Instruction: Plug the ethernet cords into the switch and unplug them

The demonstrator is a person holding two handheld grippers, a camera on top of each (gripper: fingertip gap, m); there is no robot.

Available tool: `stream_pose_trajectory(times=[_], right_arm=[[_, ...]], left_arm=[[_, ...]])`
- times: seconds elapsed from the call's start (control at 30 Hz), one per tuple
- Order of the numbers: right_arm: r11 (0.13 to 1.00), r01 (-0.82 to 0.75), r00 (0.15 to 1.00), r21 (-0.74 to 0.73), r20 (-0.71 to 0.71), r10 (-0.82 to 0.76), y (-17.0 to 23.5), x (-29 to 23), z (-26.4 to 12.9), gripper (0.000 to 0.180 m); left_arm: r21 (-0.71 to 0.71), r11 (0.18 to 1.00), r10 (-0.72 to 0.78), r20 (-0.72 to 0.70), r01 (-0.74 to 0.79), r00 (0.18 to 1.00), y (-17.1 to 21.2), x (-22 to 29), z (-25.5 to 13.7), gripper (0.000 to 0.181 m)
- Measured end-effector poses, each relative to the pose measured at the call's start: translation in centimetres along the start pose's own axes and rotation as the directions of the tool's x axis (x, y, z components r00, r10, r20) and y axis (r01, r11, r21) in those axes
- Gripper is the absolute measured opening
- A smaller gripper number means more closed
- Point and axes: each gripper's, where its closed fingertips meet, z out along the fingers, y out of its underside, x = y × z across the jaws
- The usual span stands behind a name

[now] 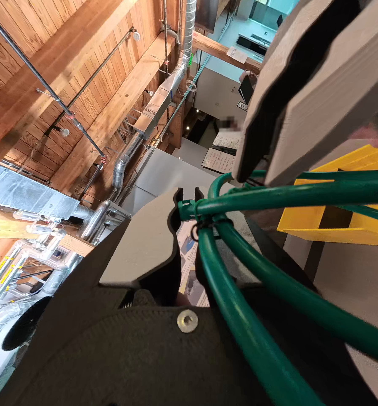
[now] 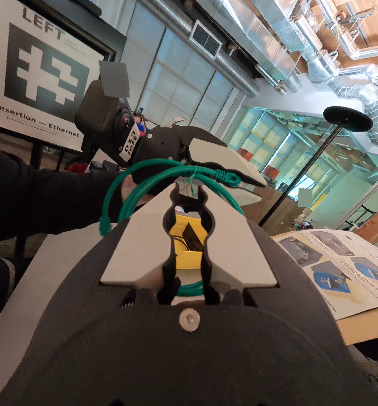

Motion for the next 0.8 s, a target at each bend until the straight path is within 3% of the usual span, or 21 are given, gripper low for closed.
stream_pose_trajectory(times=[0.13, 0.3, 0.47, 0.67, 0.8], right_arm=[[0.999, 0.052, 0.999, 0.000, -0.006, -0.052, 0.3, 0.1, -0.2, 0.020], [0.993, 0.114, 0.992, -0.016, -0.059, -0.115, 0.5, 0.4, 0.3, 0.003], [0.991, 0.131, 0.988, -0.020, -0.078, -0.132, 0.4, 0.7, 0.1, 0.002], [0.979, 0.204, 0.966, 0.012, -0.163, -0.200, -1.4, 1.2, -0.7, 0.000], [0.955, 0.295, 0.939, -0.044, -0.175, -0.298, -1.8, 0.6, -0.5, 0.000]], left_arm=[[0.022, 1.000, -0.011, -0.012, 0.011, 1.000, -0.4, -0.3, 0.1, 0.010], [0.027, 1.000, -0.009, -0.017, 0.009, 1.000, -0.7, 0.1, 0.2, 0.010], [0.032, 0.999, -0.001, -0.011, 0.001, 1.000, -0.6, 0.1, 0.0, 0.010], [-0.012, 0.990, 0.142, -0.013, -0.142, 0.990, -0.6, 0.8, 0.3, 0.010], [-0.020, 0.983, 0.181, -0.035, -0.182, 0.983, -0.7, 1.5, 0.8, 0.009]])
